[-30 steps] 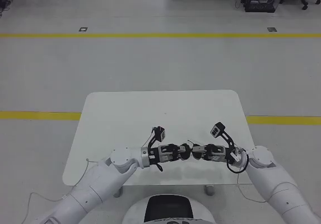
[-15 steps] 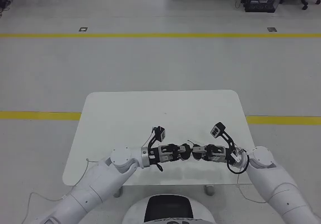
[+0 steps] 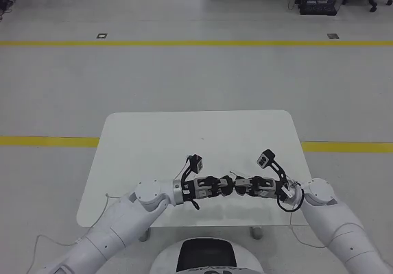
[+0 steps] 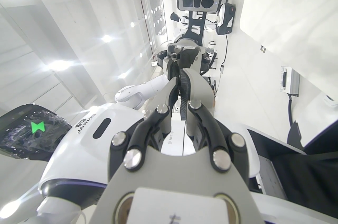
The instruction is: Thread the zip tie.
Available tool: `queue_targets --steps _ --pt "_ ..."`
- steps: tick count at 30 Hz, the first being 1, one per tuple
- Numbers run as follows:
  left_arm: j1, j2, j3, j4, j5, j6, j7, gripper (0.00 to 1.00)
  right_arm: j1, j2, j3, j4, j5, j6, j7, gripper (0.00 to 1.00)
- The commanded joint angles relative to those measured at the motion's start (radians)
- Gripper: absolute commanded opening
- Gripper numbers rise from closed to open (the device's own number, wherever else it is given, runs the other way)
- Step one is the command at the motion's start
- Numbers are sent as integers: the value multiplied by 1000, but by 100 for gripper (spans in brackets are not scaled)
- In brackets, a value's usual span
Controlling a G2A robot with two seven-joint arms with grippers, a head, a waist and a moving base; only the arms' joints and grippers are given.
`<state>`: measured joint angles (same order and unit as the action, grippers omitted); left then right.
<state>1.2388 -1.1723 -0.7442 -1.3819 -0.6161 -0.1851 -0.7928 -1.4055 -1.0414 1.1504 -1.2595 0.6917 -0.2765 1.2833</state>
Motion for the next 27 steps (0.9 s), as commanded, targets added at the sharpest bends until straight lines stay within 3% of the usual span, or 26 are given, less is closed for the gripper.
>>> queue_targets --steps 1,4,5,6,14,17,23,27 --pt "-1 0 1 1 0 1 -1 0 0 0 0 0 0 0 0 0" --pt "-3 -1 3 4 0 3 -3 0 -1 0 1 0 1 1 0 0" --pt "-4 -1 3 5 0 3 -4 0 -2 -1 1 0 5 2 -3 42" --pt "-4 -1 3 6 0 3 -4 0 -3 -1 2 0 12 5 -4 100" --pt "-2 2 -16 28 -13 -28 -4 0 1 -2 6 9 59 31 42 100" --pt "3 4 -27 35 -40 -58 -36 0 1 -2 6 9 59 31 42 100" --pt "3 4 -27 35 -40 -58 -36 0 1 -2 6 9 59 31 42 100" --pt "9 6 -41 48 20 -99 58 0 1 -2 6 9 59 31 42 100"
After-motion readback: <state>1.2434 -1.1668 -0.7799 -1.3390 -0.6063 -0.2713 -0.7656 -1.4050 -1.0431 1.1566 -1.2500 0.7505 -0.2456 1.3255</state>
